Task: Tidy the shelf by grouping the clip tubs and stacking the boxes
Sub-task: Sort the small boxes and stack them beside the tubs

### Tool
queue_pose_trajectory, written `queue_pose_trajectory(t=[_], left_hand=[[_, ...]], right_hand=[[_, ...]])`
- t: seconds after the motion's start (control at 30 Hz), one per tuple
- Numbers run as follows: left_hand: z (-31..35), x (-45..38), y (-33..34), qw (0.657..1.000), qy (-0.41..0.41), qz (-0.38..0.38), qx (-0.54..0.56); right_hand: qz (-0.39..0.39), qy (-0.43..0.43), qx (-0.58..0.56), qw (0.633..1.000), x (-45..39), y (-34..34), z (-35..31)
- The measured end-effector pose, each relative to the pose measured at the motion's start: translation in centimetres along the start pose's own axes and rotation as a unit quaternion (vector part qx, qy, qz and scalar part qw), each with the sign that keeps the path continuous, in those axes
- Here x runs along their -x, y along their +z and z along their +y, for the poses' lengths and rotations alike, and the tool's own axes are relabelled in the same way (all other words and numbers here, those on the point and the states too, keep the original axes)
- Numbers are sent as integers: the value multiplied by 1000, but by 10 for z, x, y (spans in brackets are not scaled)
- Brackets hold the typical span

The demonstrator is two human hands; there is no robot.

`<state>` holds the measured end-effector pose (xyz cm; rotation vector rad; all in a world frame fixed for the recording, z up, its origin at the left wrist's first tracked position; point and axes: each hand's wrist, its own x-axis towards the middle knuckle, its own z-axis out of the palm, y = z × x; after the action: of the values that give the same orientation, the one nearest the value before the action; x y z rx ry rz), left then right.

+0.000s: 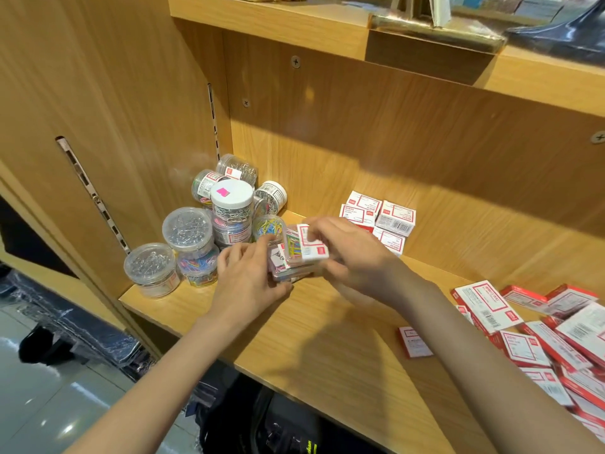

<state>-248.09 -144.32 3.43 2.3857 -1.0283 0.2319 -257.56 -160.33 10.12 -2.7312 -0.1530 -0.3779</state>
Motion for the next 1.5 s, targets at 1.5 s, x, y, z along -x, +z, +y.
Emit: queue_pose_trajectory(t=[1.5], left_hand=[[44,-62,53,968,-108,33,225]], right_hand=[[115,73,199,970,17,14,60]])
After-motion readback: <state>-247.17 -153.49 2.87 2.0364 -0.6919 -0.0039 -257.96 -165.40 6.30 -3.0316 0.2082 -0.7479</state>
